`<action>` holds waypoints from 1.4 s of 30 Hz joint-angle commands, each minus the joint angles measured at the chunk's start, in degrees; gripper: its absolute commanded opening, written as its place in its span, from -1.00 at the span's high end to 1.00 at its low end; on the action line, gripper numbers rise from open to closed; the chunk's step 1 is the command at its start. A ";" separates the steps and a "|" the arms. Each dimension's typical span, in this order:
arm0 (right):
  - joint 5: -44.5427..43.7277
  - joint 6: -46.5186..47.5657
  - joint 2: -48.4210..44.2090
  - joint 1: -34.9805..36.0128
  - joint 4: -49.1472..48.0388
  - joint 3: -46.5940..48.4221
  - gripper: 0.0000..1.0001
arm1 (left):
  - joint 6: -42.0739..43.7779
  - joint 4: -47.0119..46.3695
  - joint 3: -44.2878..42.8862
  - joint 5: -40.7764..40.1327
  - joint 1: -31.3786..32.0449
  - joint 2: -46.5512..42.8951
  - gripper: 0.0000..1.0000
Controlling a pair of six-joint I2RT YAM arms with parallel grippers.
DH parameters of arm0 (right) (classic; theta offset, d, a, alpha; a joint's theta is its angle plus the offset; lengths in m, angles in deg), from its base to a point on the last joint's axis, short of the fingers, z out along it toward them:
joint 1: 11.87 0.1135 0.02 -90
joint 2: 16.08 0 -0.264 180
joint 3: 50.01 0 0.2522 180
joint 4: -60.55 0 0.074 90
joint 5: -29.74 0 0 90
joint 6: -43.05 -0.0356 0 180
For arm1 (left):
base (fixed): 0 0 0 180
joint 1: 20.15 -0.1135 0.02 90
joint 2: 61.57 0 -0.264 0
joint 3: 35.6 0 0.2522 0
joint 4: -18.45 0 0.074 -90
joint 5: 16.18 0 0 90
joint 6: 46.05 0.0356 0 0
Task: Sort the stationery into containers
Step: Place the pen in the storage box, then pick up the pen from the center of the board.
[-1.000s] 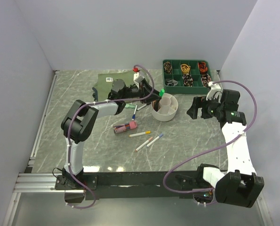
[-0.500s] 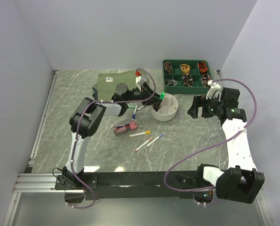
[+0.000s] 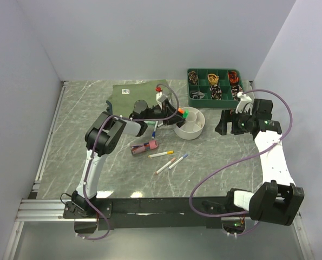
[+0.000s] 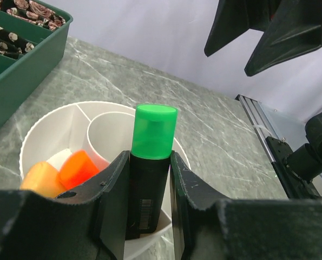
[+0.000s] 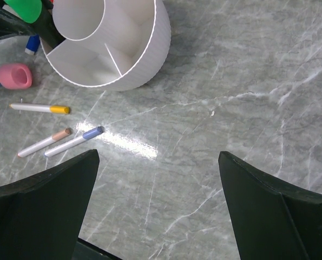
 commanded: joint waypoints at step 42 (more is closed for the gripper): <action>6.61 -2.17 -8.26 0.81 -5.27 -5.67 -1.00 | 58.47 95.43 9.11 -33.96 9.68 -37.45 -0.08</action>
